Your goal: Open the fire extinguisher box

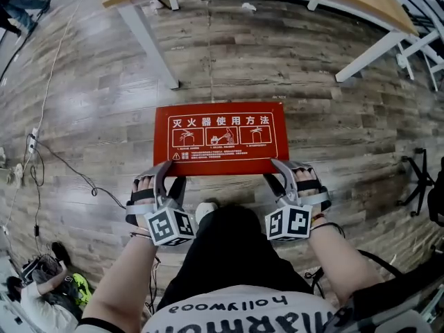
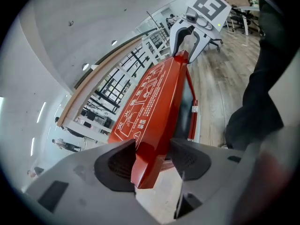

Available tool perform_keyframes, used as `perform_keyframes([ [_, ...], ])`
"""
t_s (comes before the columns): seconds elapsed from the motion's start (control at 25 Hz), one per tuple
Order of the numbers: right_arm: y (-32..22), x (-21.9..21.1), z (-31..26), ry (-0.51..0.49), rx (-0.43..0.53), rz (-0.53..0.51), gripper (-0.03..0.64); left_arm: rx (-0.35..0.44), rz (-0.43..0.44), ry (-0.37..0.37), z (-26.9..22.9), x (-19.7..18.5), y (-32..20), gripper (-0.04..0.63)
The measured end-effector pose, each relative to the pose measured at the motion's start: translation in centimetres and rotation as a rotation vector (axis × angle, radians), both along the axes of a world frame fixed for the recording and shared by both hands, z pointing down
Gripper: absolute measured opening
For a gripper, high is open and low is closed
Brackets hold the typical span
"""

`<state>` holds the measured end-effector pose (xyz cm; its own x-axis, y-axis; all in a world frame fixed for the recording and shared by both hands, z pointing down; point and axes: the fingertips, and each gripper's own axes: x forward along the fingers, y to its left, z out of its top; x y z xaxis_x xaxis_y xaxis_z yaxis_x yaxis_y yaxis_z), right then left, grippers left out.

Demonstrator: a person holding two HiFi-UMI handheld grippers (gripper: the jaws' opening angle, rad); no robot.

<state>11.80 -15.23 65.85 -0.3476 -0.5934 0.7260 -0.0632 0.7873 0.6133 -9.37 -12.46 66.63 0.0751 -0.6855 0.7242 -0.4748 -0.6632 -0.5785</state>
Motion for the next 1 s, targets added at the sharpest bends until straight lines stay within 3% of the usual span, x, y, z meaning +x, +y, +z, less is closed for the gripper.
perform_keyframes([
  [0.4,-1.4,-0.6,-6.9,0.031,0.002,-0.001,0.146,0.009,0.02,0.023,-6.7,-0.3,-1.8,0.198],
  [1.0,-9.1,-2.3,-14.0,0.015,-0.018,0.127,0.13,-0.021,0.085,0.06,-13.8,-1.6,-9.5,0.198],
])
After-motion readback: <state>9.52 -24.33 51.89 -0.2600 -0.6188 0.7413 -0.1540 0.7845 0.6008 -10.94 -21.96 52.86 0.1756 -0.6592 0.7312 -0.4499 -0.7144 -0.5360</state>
